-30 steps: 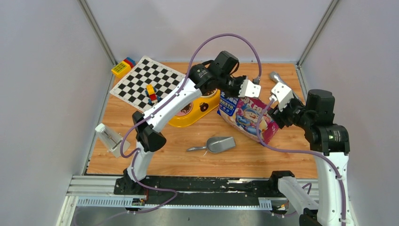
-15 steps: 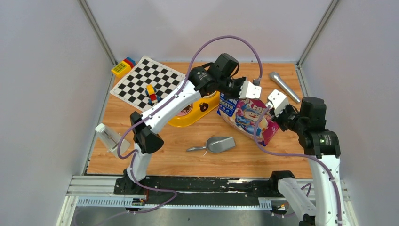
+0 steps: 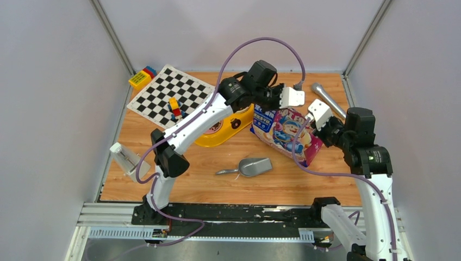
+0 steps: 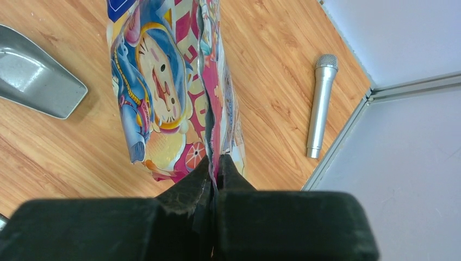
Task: Serve the pet food
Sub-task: Close the pet food bag at the center of the board.
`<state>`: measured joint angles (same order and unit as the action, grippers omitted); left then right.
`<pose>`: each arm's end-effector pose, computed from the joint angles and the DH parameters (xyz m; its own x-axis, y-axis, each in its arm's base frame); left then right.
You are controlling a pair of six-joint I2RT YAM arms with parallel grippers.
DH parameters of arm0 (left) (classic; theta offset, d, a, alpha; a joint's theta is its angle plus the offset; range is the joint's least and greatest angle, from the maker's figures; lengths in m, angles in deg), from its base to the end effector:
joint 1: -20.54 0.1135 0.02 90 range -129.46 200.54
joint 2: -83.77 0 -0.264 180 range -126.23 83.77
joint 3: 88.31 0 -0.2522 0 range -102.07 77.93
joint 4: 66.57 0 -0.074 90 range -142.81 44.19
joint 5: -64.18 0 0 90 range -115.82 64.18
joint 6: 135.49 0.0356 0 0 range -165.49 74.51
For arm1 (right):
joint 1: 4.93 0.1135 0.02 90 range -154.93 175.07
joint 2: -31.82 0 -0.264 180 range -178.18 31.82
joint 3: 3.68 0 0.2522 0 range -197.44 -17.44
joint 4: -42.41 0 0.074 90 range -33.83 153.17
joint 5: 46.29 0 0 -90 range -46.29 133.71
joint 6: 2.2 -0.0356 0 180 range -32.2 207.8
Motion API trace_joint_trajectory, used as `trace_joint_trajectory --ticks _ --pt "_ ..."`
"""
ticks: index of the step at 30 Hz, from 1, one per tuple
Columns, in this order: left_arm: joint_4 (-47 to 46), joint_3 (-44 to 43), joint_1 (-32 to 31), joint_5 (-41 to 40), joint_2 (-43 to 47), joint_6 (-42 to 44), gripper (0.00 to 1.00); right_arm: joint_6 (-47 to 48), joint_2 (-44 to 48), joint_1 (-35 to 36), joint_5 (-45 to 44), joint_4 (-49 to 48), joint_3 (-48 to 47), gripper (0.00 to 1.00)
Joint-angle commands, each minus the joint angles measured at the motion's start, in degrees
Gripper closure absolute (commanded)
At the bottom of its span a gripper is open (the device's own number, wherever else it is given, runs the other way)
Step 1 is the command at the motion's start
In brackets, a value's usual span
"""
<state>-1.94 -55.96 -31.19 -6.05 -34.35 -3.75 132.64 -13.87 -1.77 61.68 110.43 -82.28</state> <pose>0.2704 -0.3622 0.4088 0.3402 0.5802 -0.7400 0.9163 -0.0277 0.3996 0.1347 0.0184 0.3774 -0.1925 -0.6824 -0.7052 -0.6208 0.6412 -0.4510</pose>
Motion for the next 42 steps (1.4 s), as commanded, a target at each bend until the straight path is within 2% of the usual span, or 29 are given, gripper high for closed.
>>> trace_joint_trajectory --ticks 1,5,8,10,11,13,14,16,18,20,27,31,33,35,37,38,40,41,42 --pt "-6.68 -2.85 4.67 -15.19 3.75 -2.24 1.0 0.06 1.01 -0.72 -3.74 -3.34 -6.46 1.0" --pt "-10.87 -0.35 4.52 -22.03 4.49 -2.25 1.0 -0.12 0.62 -0.74 -7.72 -5.66 -6.46 1.0" --pt "-10.96 1.69 4.53 -19.48 5.67 -2.1 1.0 0.28 0.6 -0.74 -7.01 -4.6 -6.46 1.0" --pt "-8.98 2.85 4.53 -14.57 6.8 -1.34 0.8 0.34 0.6 -0.73 -5.24 -3.31 -6.72 1.0" --pt "-7.57 3.06 4.53 -13.17 7.43 -0.79 0.55 0.34 0.6 -0.76 -4.29 -2.88 -6.83 1.0" --pt "-4.38 2.93 4.53 -10.38 7.7 1.66 0.29 0.34 0.6 -0.78 -3.08 -2.41 -7.08 1.0" --pt "-3.5 2.73 4.53 -9.75 7.76 2.59 0.23 0.34 0.56 -0.77 -2.72 -2.14 -7.23 1.0" --pt "-1.04 2.74 4.57 -9.68 7.86 5.94 0.05 0.42 0.52 -0.77 -1.81 -1.42 -7.86 1.0" --pt "0.03 3.59 4.77 -9.7 8.09 8.72 0.01 0.51 0.52 -0.77 -0.99 -0.7 -8.46 1.0" --pt "0.67 4.57 5.17 -8.47 8.23 11.36 0.0 0.51 0.52 -0.65 -0.27 -0.2 -8.75 1.0" --pt "2.53 4.4 5.12 -0.56 6.47 12.94 0.07 0.51 0.49 -0.69 1.42 0.41 -8.49 1.0" --pt "2.54 3.98 3.62 0.23 4.87 13.79 0.21 0.34 0.52 -0.68 2.01 0.55 -8.37 1.0" --pt "2.16 4.03 2.86 -1.14 4.08 14.47 0.3 0.34 0.52 -0.67 2.23 0.87 -8.45 1.0" --pt "1.78 3.88 2.4 -1.76 3.26 14.59 0.48 0.34 0.6 -0.68 2.37 1.06 -8.54 1.0" --pt "1.71 3.82 2.16 -2.21 2.76 14.84 0.6 0.34 0.75 -0.68 2.58 1.4 -8.64 1.0" --pt "1.63 3.81 2.11 -2.42 2.6 14.95 0.63 0.34 0.85 -0.65 2.66 1.58 -8.76 1.0" --pt "1.18 3.92 2.07 -3.26 2.48 14.81 0.77 0.34 0.96 -0.7 2.93 1.91 -8.94 1.0" --pt "1.0 3.97 2.07 -4.15 2.47 14.35 0.94 0.34 1.0 -0.7 3.13 2.04 -9.03 1.0" --pt "0.22 3.93 2.07 -4.75 2.4 13.9 0.98 0.34 0.96 -0.64 3.18 2.05 -9.08 1.0"
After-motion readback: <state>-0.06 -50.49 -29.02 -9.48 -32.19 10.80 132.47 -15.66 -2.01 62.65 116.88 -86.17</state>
